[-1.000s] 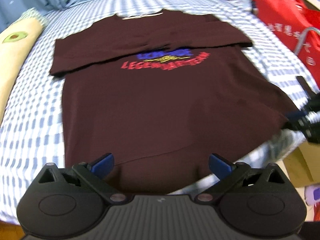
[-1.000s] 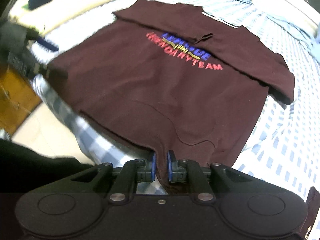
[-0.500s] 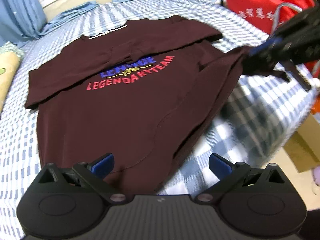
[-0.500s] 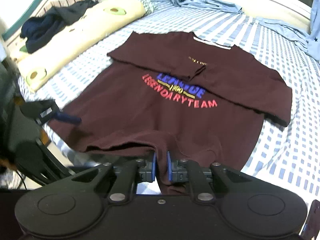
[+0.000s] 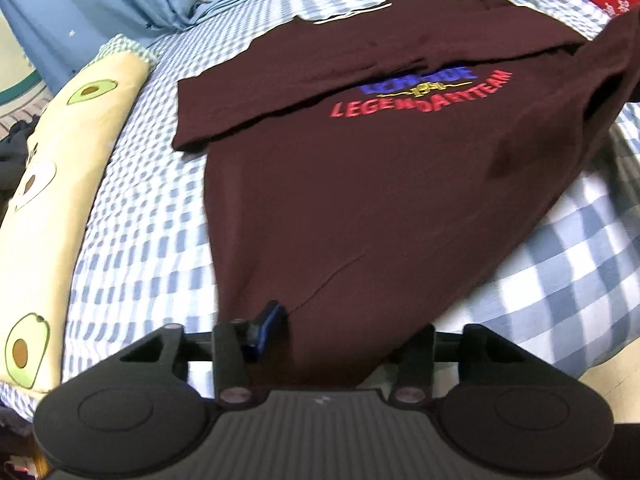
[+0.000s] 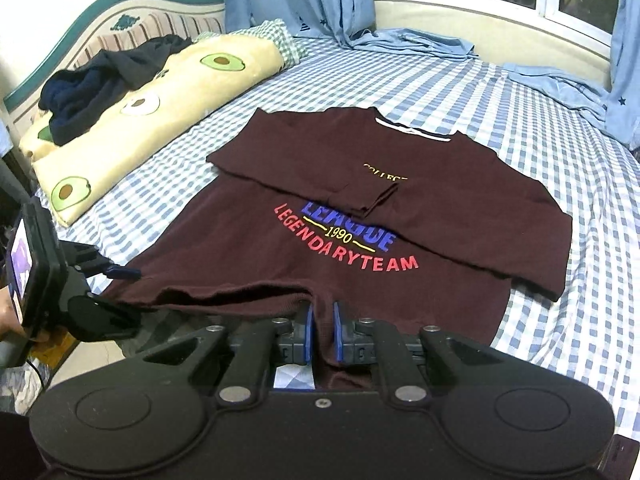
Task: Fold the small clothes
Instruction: 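Lift the hem with both tools and fold it over onto the collar, then open both tools to release the hem at the collar, then move both tools back above the half-folded sweatshirt, then grasp the side edge of the folded sweatshirt with the left tool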
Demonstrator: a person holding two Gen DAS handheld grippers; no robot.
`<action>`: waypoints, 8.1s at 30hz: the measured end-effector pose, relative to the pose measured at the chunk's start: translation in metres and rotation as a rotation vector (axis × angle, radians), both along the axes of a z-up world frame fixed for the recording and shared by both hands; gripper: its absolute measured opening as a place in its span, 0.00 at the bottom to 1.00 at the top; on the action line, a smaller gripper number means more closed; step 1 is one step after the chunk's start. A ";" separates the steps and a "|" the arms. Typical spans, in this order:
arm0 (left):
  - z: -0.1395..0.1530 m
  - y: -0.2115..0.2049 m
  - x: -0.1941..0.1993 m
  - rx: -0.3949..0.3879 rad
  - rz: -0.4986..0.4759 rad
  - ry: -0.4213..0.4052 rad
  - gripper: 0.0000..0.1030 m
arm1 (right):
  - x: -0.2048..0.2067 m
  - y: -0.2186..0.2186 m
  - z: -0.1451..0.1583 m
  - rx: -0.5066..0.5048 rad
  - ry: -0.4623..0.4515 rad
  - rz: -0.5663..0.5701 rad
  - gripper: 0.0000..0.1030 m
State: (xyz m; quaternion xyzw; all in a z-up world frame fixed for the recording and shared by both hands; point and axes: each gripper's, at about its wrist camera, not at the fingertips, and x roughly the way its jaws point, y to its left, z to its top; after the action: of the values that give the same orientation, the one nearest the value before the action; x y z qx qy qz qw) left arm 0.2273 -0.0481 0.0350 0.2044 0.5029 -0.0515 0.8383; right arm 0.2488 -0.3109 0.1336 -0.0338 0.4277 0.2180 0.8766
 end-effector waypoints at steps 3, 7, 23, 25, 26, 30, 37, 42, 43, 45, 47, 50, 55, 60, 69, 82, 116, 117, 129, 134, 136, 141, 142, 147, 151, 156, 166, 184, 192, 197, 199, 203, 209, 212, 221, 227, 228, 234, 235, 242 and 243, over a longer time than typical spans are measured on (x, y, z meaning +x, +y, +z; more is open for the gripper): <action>0.006 0.011 0.006 -0.006 0.012 0.013 0.25 | 0.002 -0.004 0.000 0.009 -0.001 -0.008 0.10; 0.028 0.016 0.015 -0.052 0.054 -0.031 0.04 | -0.001 -0.005 -0.002 0.022 0.023 -0.018 0.10; 0.146 -0.009 0.153 -0.106 0.028 -0.214 0.03 | 0.095 -0.026 0.036 -0.073 -0.204 -0.113 0.09; 0.155 -0.015 0.195 -0.112 0.022 -0.210 0.03 | 0.129 -0.027 0.042 -0.093 -0.238 -0.139 0.09; 0.155 -0.019 0.213 -0.114 0.016 -0.202 0.03 | 0.144 -0.028 0.044 -0.102 -0.249 -0.146 0.09; 0.155 -0.026 0.296 -0.140 -0.013 -0.138 0.04 | 0.212 -0.035 0.049 -0.121 -0.267 -0.171 0.09; 0.129 -0.022 0.399 -0.144 -0.059 -0.027 0.04 | 0.307 -0.036 0.032 -0.176 -0.227 -0.193 0.09; 0.101 -0.024 0.442 -0.134 -0.098 0.028 0.04 | 0.360 -0.032 0.008 -0.197 -0.173 -0.226 0.09; 0.095 -0.024 0.450 -0.135 -0.103 0.041 0.04 | 0.365 -0.032 0.003 -0.200 -0.161 -0.232 0.09; 0.083 -0.025 0.462 -0.137 -0.108 0.063 0.04 | 0.379 -0.032 -0.009 -0.205 -0.138 -0.245 0.09; 0.072 -0.027 0.472 -0.134 -0.113 0.080 0.04 | 0.390 -0.032 -0.020 -0.207 -0.117 -0.253 0.09; 0.054 -0.030 0.486 -0.128 -0.115 0.109 0.04 | 0.405 -0.032 -0.037 -0.209 -0.090 -0.260 0.09; 0.026 -0.030 0.504 -0.132 -0.103 0.155 0.04 | 0.423 -0.032 -0.062 -0.208 -0.059 -0.263 0.10; 0.007 -0.027 0.519 -0.145 -0.081 0.194 0.05 | 0.438 -0.033 -0.088 -0.205 -0.026 -0.262 0.10; -0.013 -0.030 0.533 -0.136 -0.071 0.232 0.20 | 0.451 -0.042 -0.117 -0.175 0.013 -0.282 0.14; -0.002 0.019 0.540 -0.230 0.024 0.169 0.78 | 0.416 -0.074 -0.113 -0.115 -0.010 -0.335 0.70; 0.049 0.038 0.491 -0.146 0.285 0.006 0.99 | 0.374 -0.081 -0.068 -0.069 -0.128 -0.646 0.98; 0.054 0.036 0.487 -0.154 0.279 -0.002 0.99 | 0.369 -0.076 -0.062 -0.057 -0.127 -0.639 0.99; 0.087 0.015 0.424 -0.214 0.273 -0.012 0.99 | 0.316 -0.031 -0.009 0.021 -0.073 -0.603 0.99; 0.082 0.012 0.399 -0.227 0.285 0.009 0.99 | 0.300 -0.013 -0.009 -0.020 -0.027 -0.580 1.00; 0.076 0.011 0.391 -0.226 0.292 0.028 0.99 | 0.296 -0.006 -0.014 -0.036 -0.002 -0.570 1.00; 0.059 0.013 0.371 -0.216 0.319 0.071 0.99 | 0.291 0.007 -0.027 -0.043 0.080 -0.559 1.00; 0.055 0.014 0.366 -0.212 0.327 0.078 0.99 | 0.291 0.011 -0.030 -0.048 0.093 -0.560 0.99; 0.037 0.025 0.344 -0.195 0.361 0.125 0.99 | 0.286 0.026 -0.036 -0.056 0.138 -0.573 1.00; 0.024 0.038 0.330 -0.187 0.391 0.164 0.99 | 0.285 0.037 -0.039 -0.054 0.144 -0.556 1.00; 0.014 0.051 0.319 -0.174 0.425 0.191 0.99 | 0.287 0.046 -0.041 -0.058 0.149 -0.541 1.00; 0.004 0.071 0.319 -0.161 0.494 0.210 0.99 | 0.294 0.053 -0.055 -0.077 0.188 -0.536 1.00; -0.023 0.094 0.329 -0.155 0.561 0.261 0.99 | 0.304 0.071 -0.110 -0.133 0.157 -0.452 1.00; -0.031 0.096 0.337 -0.154 0.573 0.279 0.99 | 0.312 0.075 -0.124 -0.137 0.075 -0.452 0.99; -0.036 0.097 0.339 -0.173 0.570 0.272 0.99 | 0.317 0.073 -0.136 -0.181 0.072 -0.491 0.99; -0.036 0.100 0.338 -0.201 0.564 0.255 0.99 | 0.317 0.069 -0.143 -0.184 0.087 -0.511 0.99; -0.033 0.111 0.331 -0.271 0.557 0.203 0.99 | 0.313 0.067 -0.159 -0.212 0.114 -0.502 0.99; -0.033 0.132 0.334 -0.321 0.553 0.136 0.99 | 0.303 0.067 -0.176 -0.230 0.125 -0.466 1.00; -0.035 0.140 0.344 -0.335 0.554 0.129 0.99 | 0.302 0.065 -0.178 -0.215 0.125 -0.478 1.00; -0.056 0.144 0.360 -0.366 0.498 0.171 0.99 | 0.303 0.064 -0.180 -0.208 0.138 -0.483 1.00; -0.068 0.150 0.361 -0.395 0.529 0.177 1.00 | 0.302 0.064 -0.181 -0.208 0.137 -0.483 1.00; -0.068 0.150 0.362 -0.394 0.530 0.171 1.00 | 0.302 0.064 -0.181 -0.209 0.136 -0.483 1.00; -0.070 0.153 0.362 -0.427 0.547 0.123 0.96 | 0.302 0.065 -0.181 -0.214 0.135 -0.480 1.00; -0.067 0.155 0.360 -0.432 0.544 0.109 0.94 | 0.302 0.065 -0.181 -0.214 0.135 -0.480 1.00; -0.064 0.153 0.373 -0.362 0.458 0.052 0.96 | 0.302 0.065 -0.181 -0.218 0.134 -0.471 1.00; -0.065 0.152 0.375 -0.360 0.447 0.058 0.96 | 0.302 0.065 -0.181 -0.218 0.133 -0.472 1.00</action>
State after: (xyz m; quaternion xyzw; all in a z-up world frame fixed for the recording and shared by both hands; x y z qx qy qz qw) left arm 0.6026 0.1042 -0.0302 -0.0652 0.5421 0.0401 0.8368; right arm 0.5506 -0.2460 -0.0474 -0.0128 0.5015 -0.0378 0.8643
